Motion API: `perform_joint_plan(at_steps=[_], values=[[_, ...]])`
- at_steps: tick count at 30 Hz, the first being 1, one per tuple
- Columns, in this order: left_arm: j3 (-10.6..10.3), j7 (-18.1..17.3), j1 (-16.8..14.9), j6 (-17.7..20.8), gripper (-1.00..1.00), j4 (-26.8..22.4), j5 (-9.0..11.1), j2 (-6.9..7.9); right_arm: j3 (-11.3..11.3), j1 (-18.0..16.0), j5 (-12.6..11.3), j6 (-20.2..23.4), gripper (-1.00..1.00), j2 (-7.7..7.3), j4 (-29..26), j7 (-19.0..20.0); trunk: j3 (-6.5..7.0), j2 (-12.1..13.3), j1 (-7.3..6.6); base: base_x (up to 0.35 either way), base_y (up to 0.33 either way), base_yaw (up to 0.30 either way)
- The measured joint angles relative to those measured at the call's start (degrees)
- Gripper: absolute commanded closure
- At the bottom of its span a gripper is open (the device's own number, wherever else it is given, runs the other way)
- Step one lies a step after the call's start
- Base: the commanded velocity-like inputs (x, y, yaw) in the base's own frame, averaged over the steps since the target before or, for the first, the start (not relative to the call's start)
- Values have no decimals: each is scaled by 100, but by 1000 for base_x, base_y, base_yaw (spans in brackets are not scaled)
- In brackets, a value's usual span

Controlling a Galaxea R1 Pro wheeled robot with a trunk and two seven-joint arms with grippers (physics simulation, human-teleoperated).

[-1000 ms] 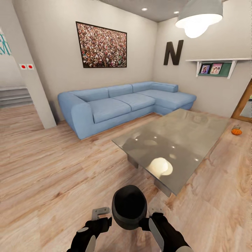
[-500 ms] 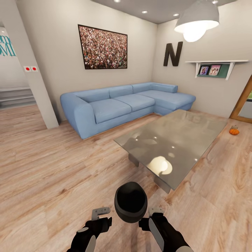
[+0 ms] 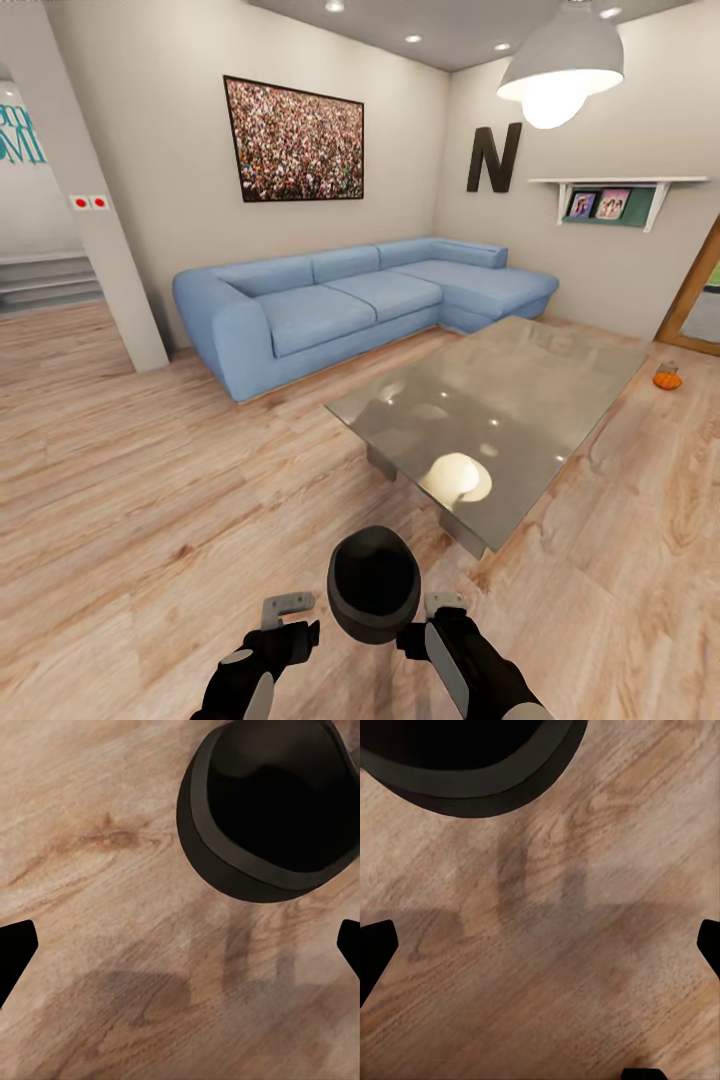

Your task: Place each of the two pumpkins and all three candles from the living room inside a cabinet in the living room (use any cabinet), then make sure every cabinet is closed, and position the cauldron so it is next to a table in the living room.

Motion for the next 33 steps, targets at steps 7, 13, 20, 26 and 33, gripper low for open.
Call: perform_joint_plan(at_steps=[7, 13, 20, 26, 33], values=[[5, 0, 0, 0, -100, 0, 3, 9, -1, 0, 0, 0, -100, 0, -1, 0, 126, 281, -154, -195, 88, 0], [14, 0, 0, -13, -100, -11, 2, 18, -17, 0, 0, 5, -100, 0, -2, 3, 235, 521, -285, -104, 38, -95], [17, 0, 0, -17, -100, -17, 3, 29, -180, 0, 0, 8, -100, 0, -2, 78, 372, 802, -439, -241, 137, -256], [18, 0, 0, -18, -100, -21, 3, 29, -200, 0, 0, 9, -100, 0, -2, 87, 493, 1043, -571, -275, 170, -275], [18, 0, 0, -18, -100, -24, 3, 30, -202, 0, 0, 9, -100, 0, -2, 88, 634, 1324, -725, -277, 169, -277]])
